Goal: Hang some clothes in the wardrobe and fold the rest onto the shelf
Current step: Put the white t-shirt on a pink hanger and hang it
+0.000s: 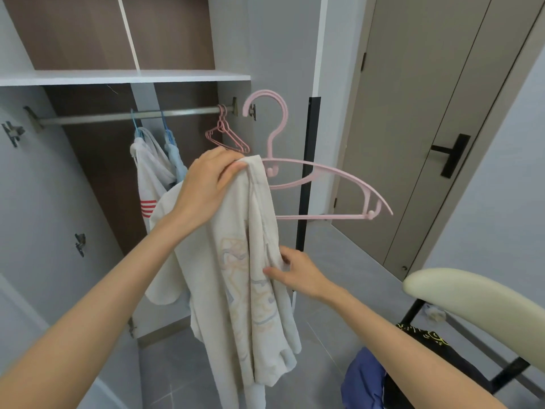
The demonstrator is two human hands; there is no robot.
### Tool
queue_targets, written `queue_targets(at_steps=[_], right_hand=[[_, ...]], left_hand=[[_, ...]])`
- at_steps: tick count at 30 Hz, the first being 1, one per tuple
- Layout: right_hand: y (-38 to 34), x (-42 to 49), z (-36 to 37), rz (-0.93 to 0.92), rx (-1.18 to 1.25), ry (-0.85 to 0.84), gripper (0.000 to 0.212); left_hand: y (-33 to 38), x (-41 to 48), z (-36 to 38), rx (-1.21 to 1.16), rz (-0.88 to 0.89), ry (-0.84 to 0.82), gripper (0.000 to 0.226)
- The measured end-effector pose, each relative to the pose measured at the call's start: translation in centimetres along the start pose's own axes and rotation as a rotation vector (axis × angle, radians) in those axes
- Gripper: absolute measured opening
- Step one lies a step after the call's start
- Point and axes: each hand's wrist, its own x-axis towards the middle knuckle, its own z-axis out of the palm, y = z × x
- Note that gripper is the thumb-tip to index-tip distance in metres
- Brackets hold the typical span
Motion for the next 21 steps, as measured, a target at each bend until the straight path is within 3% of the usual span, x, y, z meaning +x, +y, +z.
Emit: queue_targets(at_steps=[2, 6, 10, 13, 16, 19, 21], right_hand=[[1.3, -0.3, -0.2, -0.014, -0.142, -0.005, 0.027], [3.7, -0.1, -4.0, 0.003, -0.508, 0.202, 0.035], [4.9, 0.2, -7.3, -0.179, -0.932, 0.347, 0.044], [6.0, 0.1, -8.9, -0.182, -1.066, 0.336, 0.032], [6.1, -0.3, -9.6, -0.163, -1.179, 0.294, 0.038], [5.1, -0.7, -9.7, -0.294, -1.169, 0.346, 0.019], [4.4, -0.8, -10.0, -0.407, -1.148, 0.34, 0.021]], left_hand=[[-1.0, -0.4, -0.7, -0.002, -0.049, 0.019, 0.026], [-2.9, -1.9, -1.5, -0.03, -0.153, 0.004, 0.027], [-4.2, -3.5, -1.4, 0.037, -0.182, -0.02, 0.026], [-4.9, -4.7, -1.1, 0.089, -0.176, -0.066, 0.025], [-5.2, -5.7, -0.7, 0.144, -0.122, -0.123, 0.025], [-5.4, -6.3, -0.4, 0.18, -0.107, -0.17, 0.029], [-5.4, -6.6, -0.1, 0.197, -0.102, -0.187, 0.029]])
